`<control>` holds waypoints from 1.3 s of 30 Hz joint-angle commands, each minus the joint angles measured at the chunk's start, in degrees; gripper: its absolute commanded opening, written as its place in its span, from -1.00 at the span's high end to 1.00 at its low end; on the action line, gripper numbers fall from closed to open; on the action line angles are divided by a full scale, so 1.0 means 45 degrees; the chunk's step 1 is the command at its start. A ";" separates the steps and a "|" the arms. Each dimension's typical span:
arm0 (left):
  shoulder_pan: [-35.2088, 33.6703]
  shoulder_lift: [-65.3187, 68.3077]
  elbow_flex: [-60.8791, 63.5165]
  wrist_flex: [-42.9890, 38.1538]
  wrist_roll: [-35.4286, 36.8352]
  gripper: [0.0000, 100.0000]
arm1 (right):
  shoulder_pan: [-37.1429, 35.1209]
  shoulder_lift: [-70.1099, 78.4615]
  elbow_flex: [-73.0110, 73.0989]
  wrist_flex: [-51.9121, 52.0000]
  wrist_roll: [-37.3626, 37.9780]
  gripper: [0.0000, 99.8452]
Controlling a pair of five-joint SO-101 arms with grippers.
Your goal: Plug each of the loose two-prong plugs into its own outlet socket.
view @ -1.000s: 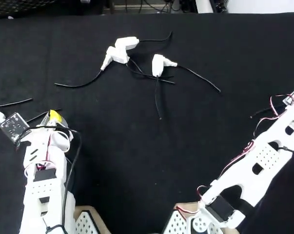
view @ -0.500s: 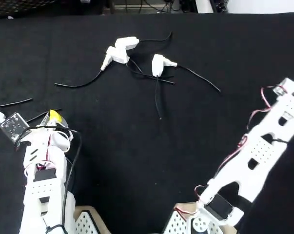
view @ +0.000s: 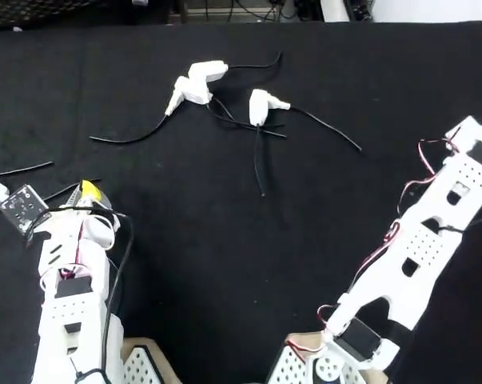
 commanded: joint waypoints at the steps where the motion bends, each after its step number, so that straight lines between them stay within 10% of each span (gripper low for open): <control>1: 0.0049 -0.0215 -0.0166 -0.0176 -0.0059 0.90 | 0.0352 0.0498 -0.0029 -0.0254 -0.0156 0.58; 33: -0.0088 -0.0215 -0.0283 -0.0156 -0.0020 0.90 | 0.1231 -0.1338 -0.0420 0.2637 0.0020 0.98; 39: -0.0830 -0.0215 -0.2510 0.4513 -0.0723 0.88 | -0.0215 -0.3878 -0.0400 0.6134 0.1231 0.98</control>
